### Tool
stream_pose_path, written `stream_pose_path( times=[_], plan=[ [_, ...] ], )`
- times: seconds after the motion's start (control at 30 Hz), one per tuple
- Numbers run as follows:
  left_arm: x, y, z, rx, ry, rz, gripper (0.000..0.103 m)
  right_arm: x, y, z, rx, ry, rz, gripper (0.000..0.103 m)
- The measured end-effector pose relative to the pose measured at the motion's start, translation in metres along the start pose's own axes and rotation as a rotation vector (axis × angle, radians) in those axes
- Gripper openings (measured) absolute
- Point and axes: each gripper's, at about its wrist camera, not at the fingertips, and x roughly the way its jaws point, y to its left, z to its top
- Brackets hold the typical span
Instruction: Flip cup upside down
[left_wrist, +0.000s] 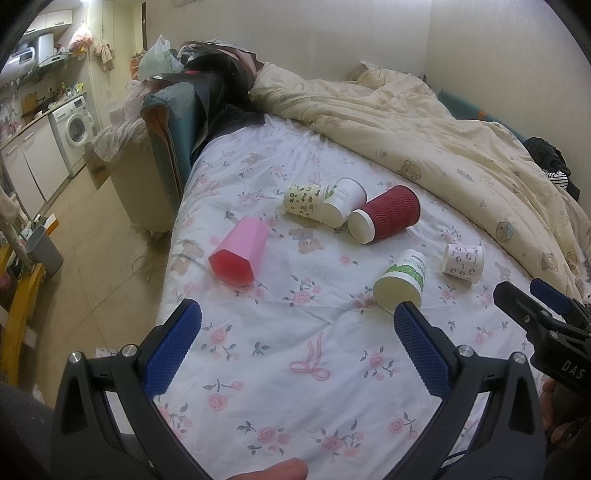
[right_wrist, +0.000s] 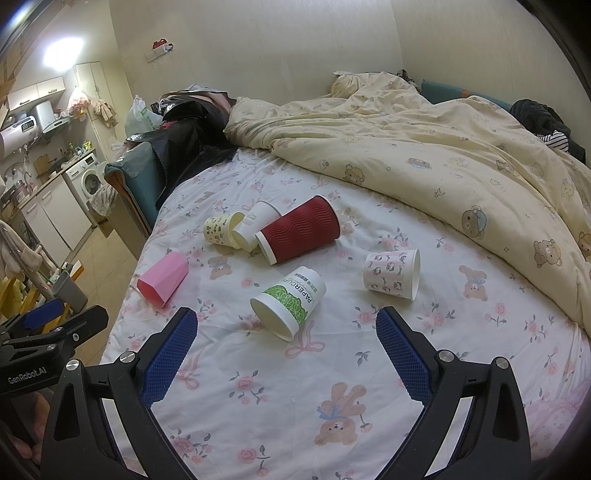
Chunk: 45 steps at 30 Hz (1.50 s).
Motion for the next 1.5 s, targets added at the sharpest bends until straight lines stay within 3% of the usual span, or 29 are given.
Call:
stream_pose_path(
  times=[1.1, 1.2, 1.33, 1.5],
  plan=[
    [0.002, 0.001, -0.002, 0.001, 0.008, 0.0, 0.103, -0.003, 0.002, -0.002, 0.008, 0.003, 0.004, 0.1],
    [0.002, 0.012, 0.008, 0.001, 0.032, -0.019, 0.103, 0.004, 0.005, 0.0, 0.022, 0.033, 0.02, 0.1],
    [0.01, 0.036, 0.029, -0.031, 0.076, 0.012, 0.103, 0.017, 0.012, 0.01, 0.01, 0.078, 0.052, 0.1],
    [0.043, 0.069, 0.053, -0.075, 0.211, 0.061, 0.103, 0.04, 0.023, 0.026, 0.006, 0.125, 0.095, 0.1]
  ],
)
